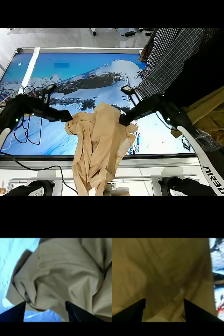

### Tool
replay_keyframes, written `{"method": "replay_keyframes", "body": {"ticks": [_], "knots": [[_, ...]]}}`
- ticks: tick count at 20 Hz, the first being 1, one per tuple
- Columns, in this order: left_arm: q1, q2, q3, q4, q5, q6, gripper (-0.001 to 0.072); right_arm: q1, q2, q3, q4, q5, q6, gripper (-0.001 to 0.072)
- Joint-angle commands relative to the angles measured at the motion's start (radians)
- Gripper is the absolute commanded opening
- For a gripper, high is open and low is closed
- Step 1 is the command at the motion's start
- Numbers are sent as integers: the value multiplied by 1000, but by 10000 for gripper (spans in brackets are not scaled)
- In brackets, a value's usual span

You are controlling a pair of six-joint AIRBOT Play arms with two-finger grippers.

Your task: Fold the clothes and pants, and hang the long-sleeved shirts on hangers.

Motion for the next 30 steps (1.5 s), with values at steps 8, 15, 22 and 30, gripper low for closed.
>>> {"method": "replay_keyframes", "body": {"ticks": [8, 15, 22, 30], "knots": [[-13, -2, -117, 16, -113, 15, 601, 321, -1, -2, 19, 226, -63, 584], [-13, -2, -117, 17, -188, 15, 600, 558, -169, -2, 5, 542, 128, 584], [-13, -56, -117, 8, -216, 14, 600, 559, -224, -2, -6, 785, 246, 426], [-13, -114, -117, -81, -325, 14, 26, 556, -269, -1, -10, 790, 356, 30]]}}
